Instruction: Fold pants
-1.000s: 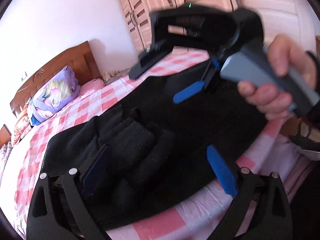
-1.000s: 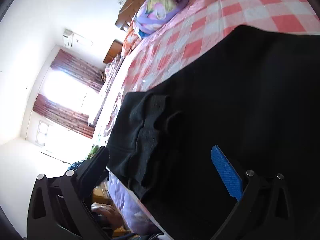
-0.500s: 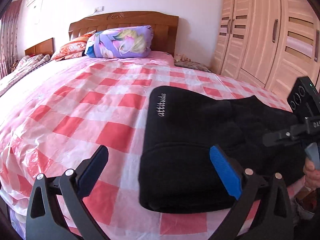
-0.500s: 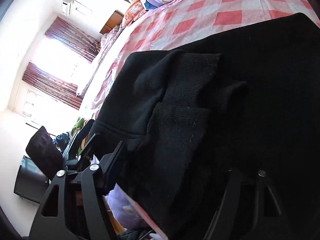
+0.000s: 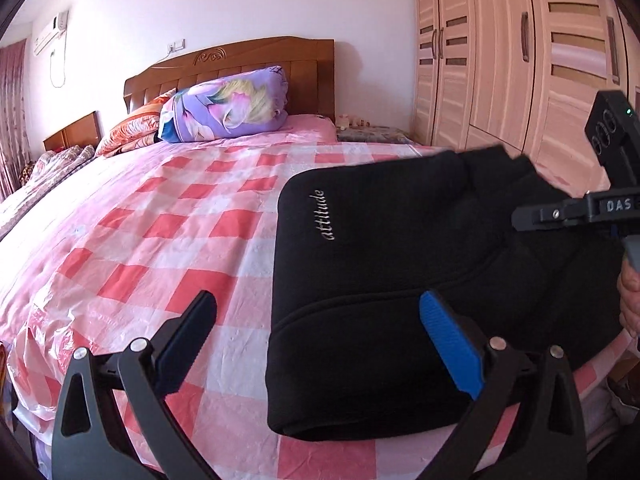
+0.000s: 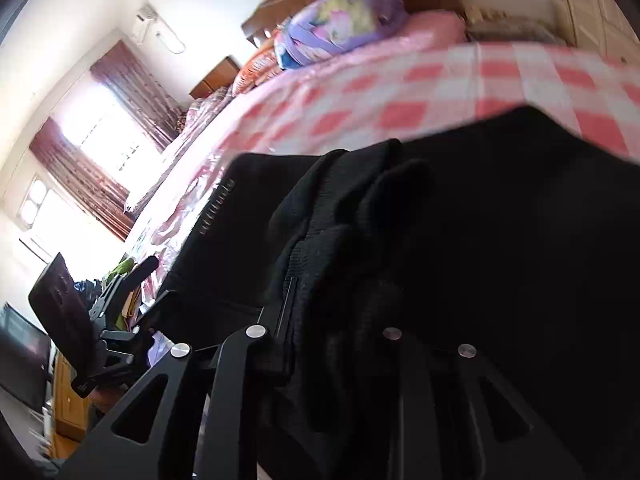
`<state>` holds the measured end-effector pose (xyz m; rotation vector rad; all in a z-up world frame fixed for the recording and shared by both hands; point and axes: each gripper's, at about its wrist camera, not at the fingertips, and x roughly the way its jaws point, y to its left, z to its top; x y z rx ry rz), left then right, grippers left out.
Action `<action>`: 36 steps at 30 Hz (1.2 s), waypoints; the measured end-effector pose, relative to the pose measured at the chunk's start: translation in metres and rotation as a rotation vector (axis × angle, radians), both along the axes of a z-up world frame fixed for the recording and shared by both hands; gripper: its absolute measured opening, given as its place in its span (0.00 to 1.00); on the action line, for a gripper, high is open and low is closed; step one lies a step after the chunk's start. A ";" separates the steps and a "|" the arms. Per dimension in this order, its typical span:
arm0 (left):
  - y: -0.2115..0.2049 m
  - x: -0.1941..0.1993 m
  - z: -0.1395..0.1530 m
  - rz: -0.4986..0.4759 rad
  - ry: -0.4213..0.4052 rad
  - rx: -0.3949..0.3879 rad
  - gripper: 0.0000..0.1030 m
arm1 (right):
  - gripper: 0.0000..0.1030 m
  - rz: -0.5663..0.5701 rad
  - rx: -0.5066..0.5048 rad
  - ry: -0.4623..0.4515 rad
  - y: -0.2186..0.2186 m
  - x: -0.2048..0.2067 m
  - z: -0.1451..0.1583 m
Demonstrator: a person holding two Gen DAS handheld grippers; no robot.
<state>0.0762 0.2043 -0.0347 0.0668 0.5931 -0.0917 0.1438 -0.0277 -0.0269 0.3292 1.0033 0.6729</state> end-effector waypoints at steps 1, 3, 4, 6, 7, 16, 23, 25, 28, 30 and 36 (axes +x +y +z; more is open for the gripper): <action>-0.003 0.002 -0.003 -0.003 0.011 0.006 0.99 | 0.23 -0.011 0.046 0.014 -0.009 -0.003 -0.007; -0.006 0.006 -0.007 0.005 0.025 0.015 0.99 | 0.23 -0.019 0.097 0.051 -0.015 -0.001 -0.008; -0.008 0.006 -0.007 0.009 0.030 0.016 0.99 | 0.23 -0.021 0.109 0.056 -0.015 0.000 -0.005; -0.008 0.007 -0.004 0.013 0.025 0.017 0.99 | 0.23 -0.030 0.177 0.083 -0.018 -0.002 -0.001; -0.009 0.006 0.000 0.013 0.017 0.019 0.99 | 0.23 -0.032 0.200 0.085 -0.021 -0.003 0.007; -0.030 0.011 0.008 -0.030 0.040 0.054 0.99 | 0.22 -0.104 0.134 0.077 -0.041 -0.008 -0.005; -0.044 0.016 0.003 -0.054 0.064 0.049 0.99 | 0.22 -0.126 0.158 0.086 -0.050 -0.014 -0.020; -0.049 0.020 -0.006 -0.055 0.091 0.076 0.99 | 0.22 -0.137 0.136 0.057 -0.051 -0.016 -0.012; -0.055 0.019 -0.009 -0.053 0.090 0.109 0.99 | 0.21 -0.150 0.105 -0.016 -0.055 -0.022 0.006; -0.054 0.016 -0.006 -0.062 0.082 0.096 0.99 | 0.21 -0.164 0.088 -0.028 -0.062 -0.023 0.006; -0.054 0.019 -0.010 -0.059 0.097 0.083 0.99 | 0.22 -0.162 0.151 0.065 -0.076 -0.010 -0.026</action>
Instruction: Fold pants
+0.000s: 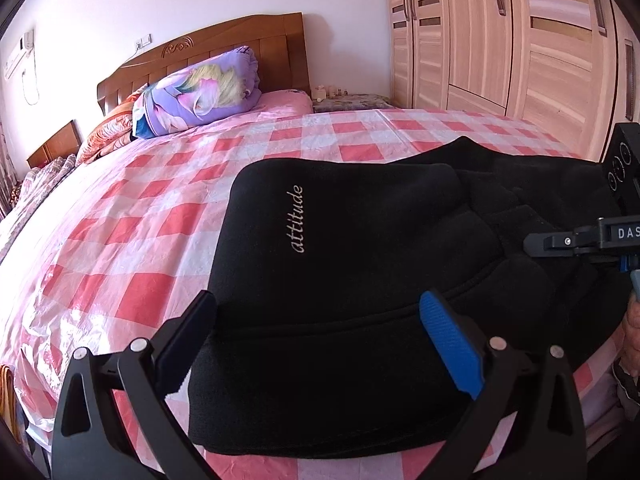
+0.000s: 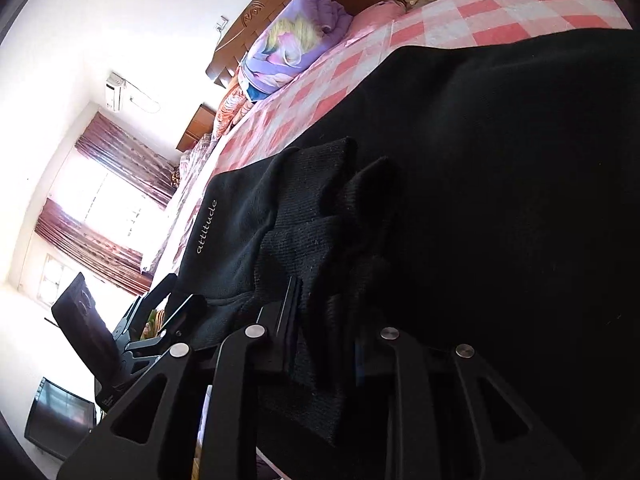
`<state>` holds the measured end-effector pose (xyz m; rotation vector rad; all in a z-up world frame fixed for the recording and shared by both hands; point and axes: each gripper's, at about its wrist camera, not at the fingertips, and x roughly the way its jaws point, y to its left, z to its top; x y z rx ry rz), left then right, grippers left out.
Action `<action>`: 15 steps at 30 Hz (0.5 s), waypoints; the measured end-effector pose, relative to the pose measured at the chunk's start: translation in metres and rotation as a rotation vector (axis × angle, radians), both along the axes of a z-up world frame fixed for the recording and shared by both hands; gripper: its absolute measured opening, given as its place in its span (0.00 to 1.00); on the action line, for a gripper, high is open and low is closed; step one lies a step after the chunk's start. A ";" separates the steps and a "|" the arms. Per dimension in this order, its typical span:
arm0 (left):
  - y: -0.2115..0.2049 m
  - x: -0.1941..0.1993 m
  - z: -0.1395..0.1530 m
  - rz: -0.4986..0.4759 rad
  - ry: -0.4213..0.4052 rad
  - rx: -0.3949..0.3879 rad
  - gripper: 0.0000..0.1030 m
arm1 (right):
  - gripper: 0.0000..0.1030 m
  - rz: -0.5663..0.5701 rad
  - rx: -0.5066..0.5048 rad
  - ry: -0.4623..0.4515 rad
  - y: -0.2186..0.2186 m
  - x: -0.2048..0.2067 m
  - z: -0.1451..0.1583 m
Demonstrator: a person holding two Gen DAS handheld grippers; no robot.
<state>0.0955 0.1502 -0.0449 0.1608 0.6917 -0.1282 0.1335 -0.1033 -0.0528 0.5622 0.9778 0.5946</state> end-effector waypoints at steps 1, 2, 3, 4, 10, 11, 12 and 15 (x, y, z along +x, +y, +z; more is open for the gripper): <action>-0.001 0.001 -0.001 0.004 0.002 0.003 0.99 | 0.23 0.003 -0.008 -0.002 0.001 -0.001 0.001; -0.001 0.001 0.000 0.006 0.001 0.007 0.99 | 0.25 0.010 -0.023 -0.003 0.002 0.000 0.003; -0.002 0.001 0.000 0.004 0.000 0.007 0.99 | 0.35 0.018 -0.055 -0.002 0.004 -0.002 0.006; -0.002 0.001 0.002 0.004 0.001 0.008 0.99 | 0.53 0.034 -0.114 -0.004 0.006 -0.003 0.012; 0.005 -0.004 0.019 0.024 -0.039 0.010 0.99 | 0.96 0.003 -0.434 -0.388 0.027 -0.036 0.084; 0.007 -0.003 0.019 0.031 -0.038 0.008 0.99 | 0.96 0.050 -0.461 -0.429 0.041 -0.038 0.088; 0.007 -0.001 0.018 0.040 -0.035 0.007 0.99 | 0.96 0.097 -0.476 -0.443 0.054 -0.037 0.088; 0.010 0.002 0.014 0.066 -0.015 0.000 0.99 | 0.96 0.212 -0.497 -0.440 0.083 -0.036 0.072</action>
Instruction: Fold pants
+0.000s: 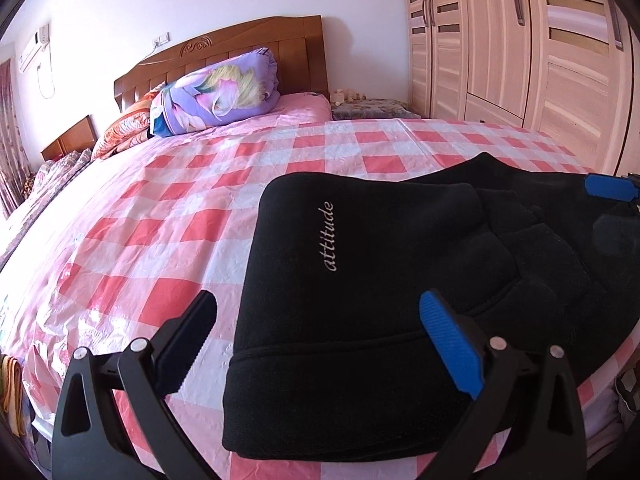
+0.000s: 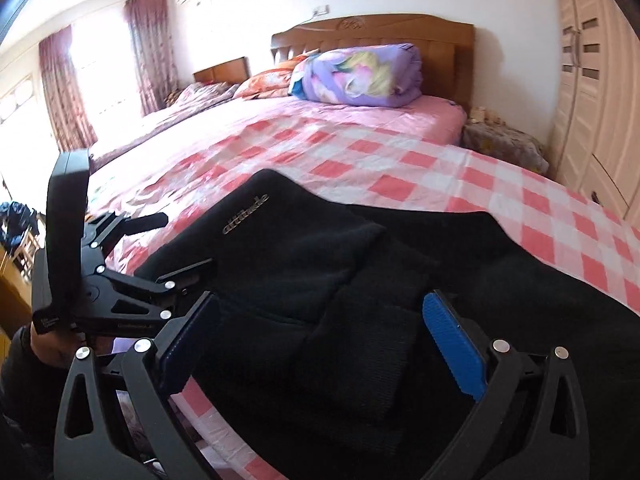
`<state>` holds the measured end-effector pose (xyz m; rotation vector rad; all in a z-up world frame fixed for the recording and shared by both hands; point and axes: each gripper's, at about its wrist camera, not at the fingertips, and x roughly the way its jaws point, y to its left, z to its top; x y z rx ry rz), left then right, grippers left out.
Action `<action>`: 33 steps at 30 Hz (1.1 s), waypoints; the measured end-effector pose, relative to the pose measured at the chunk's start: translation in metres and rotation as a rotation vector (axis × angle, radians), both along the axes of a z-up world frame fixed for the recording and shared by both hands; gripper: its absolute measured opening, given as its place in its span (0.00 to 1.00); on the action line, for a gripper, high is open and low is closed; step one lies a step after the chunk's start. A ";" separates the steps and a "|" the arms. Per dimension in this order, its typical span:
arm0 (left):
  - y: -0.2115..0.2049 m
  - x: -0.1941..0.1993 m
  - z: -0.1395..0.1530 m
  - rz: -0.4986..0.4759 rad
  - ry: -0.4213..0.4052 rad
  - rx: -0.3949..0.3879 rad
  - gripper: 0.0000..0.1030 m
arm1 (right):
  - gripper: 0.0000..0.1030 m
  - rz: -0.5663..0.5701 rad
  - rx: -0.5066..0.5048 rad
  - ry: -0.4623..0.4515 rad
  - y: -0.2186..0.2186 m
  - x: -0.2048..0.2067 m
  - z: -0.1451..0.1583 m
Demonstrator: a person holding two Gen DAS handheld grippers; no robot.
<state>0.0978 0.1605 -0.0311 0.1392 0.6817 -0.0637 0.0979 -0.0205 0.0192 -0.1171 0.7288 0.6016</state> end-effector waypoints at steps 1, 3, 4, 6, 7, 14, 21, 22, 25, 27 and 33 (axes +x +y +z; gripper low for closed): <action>0.001 -0.001 -0.001 0.001 0.002 0.000 0.99 | 0.95 0.020 -0.019 0.009 0.009 0.003 -0.008; 0.002 -0.004 -0.003 0.005 0.002 0.014 0.99 | 0.94 0.030 -0.090 0.021 0.019 0.007 -0.027; 0.004 -0.005 -0.005 0.007 0.004 0.020 0.99 | 0.93 0.029 -0.123 0.033 0.016 0.006 -0.038; 0.008 -0.004 -0.008 0.017 0.011 0.026 0.99 | 0.93 0.034 -0.124 0.053 0.009 0.007 -0.055; 0.010 -0.004 -0.009 0.023 0.014 0.022 0.99 | 0.93 0.038 -0.100 0.055 0.004 0.010 -0.058; 0.017 -0.007 -0.009 0.045 -0.001 0.018 0.99 | 0.93 0.036 0.076 0.118 -0.017 0.022 -0.010; 0.020 -0.010 -0.009 0.056 -0.005 0.027 0.99 | 0.93 0.008 -0.079 0.041 0.044 0.094 -0.007; 0.021 -0.010 -0.009 0.056 -0.001 0.027 0.99 | 0.93 0.009 -0.117 0.069 0.052 0.105 -0.019; 0.022 -0.013 -0.009 0.057 -0.001 0.033 0.99 | 0.96 0.012 -0.242 0.150 0.064 0.122 -0.063; 0.025 -0.016 -0.007 0.054 -0.004 0.031 0.99 | 0.96 0.011 -0.226 0.164 0.058 0.122 -0.060; 0.050 -0.025 0.002 0.122 -0.049 -0.031 0.99 | 0.96 0.031 -0.151 0.117 0.074 0.127 -0.013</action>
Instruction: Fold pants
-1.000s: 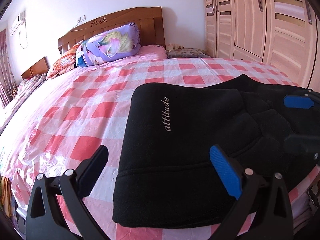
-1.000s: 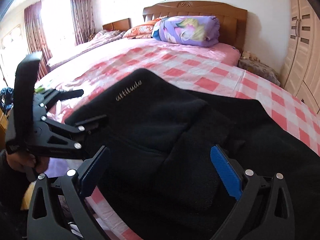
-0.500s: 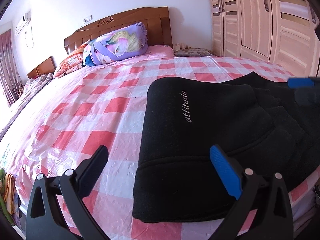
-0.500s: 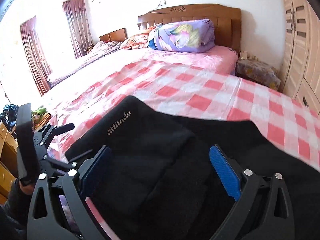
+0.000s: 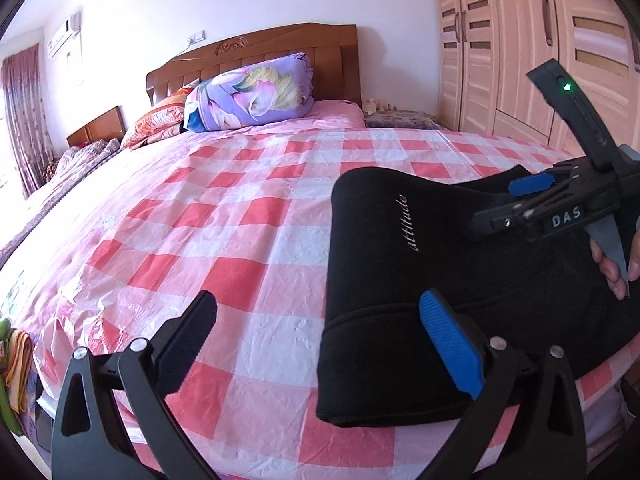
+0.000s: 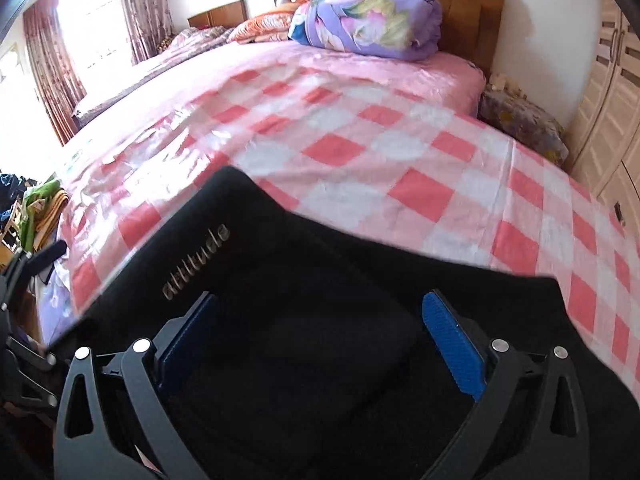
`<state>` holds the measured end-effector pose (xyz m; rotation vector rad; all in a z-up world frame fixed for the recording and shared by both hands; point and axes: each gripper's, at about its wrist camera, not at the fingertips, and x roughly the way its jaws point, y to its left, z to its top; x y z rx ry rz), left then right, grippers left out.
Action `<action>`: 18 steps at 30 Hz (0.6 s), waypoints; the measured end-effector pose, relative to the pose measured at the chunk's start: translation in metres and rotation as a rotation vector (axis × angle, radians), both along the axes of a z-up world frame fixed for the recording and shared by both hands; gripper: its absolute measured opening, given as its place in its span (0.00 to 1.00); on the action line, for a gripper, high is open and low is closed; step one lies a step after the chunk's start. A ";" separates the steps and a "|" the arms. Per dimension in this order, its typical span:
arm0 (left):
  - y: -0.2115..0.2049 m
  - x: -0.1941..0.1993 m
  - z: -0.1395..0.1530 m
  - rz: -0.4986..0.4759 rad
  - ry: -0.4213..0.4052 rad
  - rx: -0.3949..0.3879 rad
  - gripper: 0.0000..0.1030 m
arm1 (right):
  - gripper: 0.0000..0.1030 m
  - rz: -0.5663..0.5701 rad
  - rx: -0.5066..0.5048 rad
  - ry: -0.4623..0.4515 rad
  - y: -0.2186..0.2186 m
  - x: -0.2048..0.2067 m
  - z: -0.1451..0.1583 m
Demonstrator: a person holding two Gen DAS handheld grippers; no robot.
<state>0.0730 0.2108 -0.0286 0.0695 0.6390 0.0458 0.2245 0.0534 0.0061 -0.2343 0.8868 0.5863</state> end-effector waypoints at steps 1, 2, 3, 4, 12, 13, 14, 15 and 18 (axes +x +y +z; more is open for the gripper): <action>0.004 0.002 -0.002 0.016 0.009 -0.017 0.99 | 0.96 0.022 -0.007 -0.025 0.013 0.000 0.008; 0.008 0.005 -0.006 0.021 0.028 -0.036 0.99 | 0.96 0.048 -0.015 -0.045 0.027 0.002 0.011; 0.009 0.007 -0.010 0.016 0.045 -0.051 0.99 | 0.96 0.078 -0.031 -0.059 0.046 0.008 0.011; 0.008 0.010 -0.015 0.016 0.063 -0.051 0.99 | 0.96 0.087 -0.059 -0.060 0.061 0.011 0.009; 0.032 0.018 -0.036 0.027 0.170 -0.209 0.99 | 0.95 0.077 -0.128 0.111 0.093 0.057 -0.035; 0.029 0.017 -0.035 0.026 0.164 -0.196 0.99 | 0.95 0.070 -0.117 0.093 0.091 0.056 -0.028; 0.027 0.016 -0.034 0.028 0.158 -0.180 0.99 | 0.95 0.052 -0.097 0.079 0.089 0.058 -0.022; 0.025 0.016 -0.034 0.030 0.153 -0.166 0.99 | 0.95 0.032 -0.070 0.074 0.089 0.062 -0.016; 0.021 0.014 -0.032 0.043 0.145 -0.147 0.99 | 0.95 0.001 -0.099 0.031 0.100 0.077 -0.016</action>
